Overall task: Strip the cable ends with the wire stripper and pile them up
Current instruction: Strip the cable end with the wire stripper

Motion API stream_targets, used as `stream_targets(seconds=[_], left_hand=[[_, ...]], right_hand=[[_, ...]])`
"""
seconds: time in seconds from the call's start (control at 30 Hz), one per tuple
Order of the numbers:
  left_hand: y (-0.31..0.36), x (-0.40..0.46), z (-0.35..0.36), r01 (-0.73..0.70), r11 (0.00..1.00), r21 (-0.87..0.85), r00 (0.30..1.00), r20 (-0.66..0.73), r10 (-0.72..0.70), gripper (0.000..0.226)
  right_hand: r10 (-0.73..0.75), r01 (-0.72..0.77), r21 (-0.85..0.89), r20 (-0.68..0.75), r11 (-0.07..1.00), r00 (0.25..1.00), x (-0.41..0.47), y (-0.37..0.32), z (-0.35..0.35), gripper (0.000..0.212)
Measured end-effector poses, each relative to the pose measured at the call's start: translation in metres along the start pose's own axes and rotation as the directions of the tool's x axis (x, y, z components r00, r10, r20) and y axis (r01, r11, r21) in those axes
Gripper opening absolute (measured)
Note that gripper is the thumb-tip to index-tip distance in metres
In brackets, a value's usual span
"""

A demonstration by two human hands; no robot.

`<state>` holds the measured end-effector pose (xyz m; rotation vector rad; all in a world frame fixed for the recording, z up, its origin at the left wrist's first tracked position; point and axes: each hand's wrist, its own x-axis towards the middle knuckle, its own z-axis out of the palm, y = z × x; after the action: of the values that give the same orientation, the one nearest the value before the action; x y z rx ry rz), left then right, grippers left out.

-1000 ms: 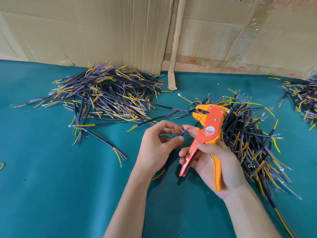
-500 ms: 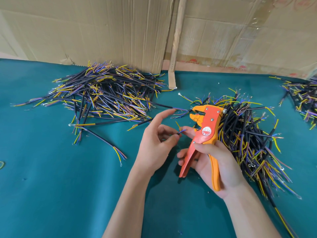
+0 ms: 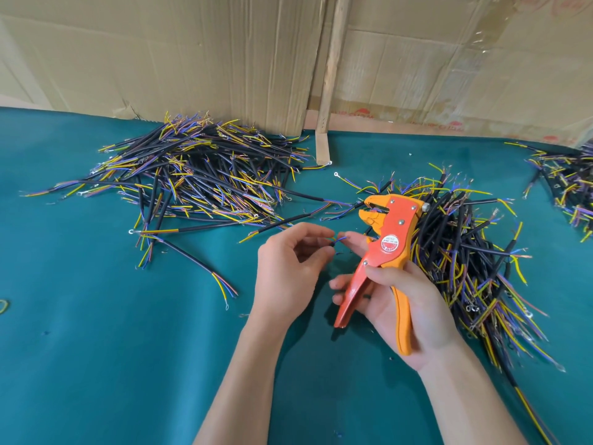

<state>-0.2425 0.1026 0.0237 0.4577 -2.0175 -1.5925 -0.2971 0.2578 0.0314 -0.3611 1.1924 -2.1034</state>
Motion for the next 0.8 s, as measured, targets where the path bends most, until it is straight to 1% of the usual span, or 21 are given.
stream_targets(seconds=[0.07,0.17,0.3,0.4,0.5,0.63,0.8], left_hand=[[-0.001,0.001,-0.001,-0.001,1.000,0.008,0.998,-0.060,0.002,0.027],[-0.003,0.004,-0.003,0.005,1.000,-0.005,0.986,-0.164,-0.006,0.023],[-0.005,0.005,-0.005,-0.010,1.000,-0.022,0.970,-0.242,0.004,0.025],[-0.004,0.005,-0.004,-0.010,0.999,-0.049,0.969,-0.246,-0.003,0.027],[-0.004,0.005,-0.004,-0.016,0.997,-0.077,0.973,-0.229,-0.002,0.025],[-0.004,0.005,-0.006,-0.013,0.992,-0.122,0.981,-0.196,-0.011,0.023],[-0.004,0.005,-0.005,-0.019,0.989,-0.148,0.984,-0.178,-0.008,0.026]], right_hand=[[0.043,-0.043,0.016,-0.032,0.999,0.999,0.001,0.000,-0.001,0.052],[0.154,-0.151,0.043,-0.073,0.988,0.985,0.000,0.000,-0.001,0.046],[0.256,-0.256,0.006,-0.005,0.967,0.967,-0.004,-0.004,0.002,0.043],[0.290,-0.290,-0.046,0.006,0.956,0.957,-0.006,-0.004,0.008,0.044],[0.288,-0.287,-0.082,-0.001,0.954,0.958,-0.007,-0.002,0.011,0.043],[0.273,-0.271,-0.093,0.010,0.958,0.962,-0.007,-0.003,0.013,0.035],[0.287,-0.279,-0.127,0.046,0.952,0.957,-0.008,-0.003,0.014,0.023]])
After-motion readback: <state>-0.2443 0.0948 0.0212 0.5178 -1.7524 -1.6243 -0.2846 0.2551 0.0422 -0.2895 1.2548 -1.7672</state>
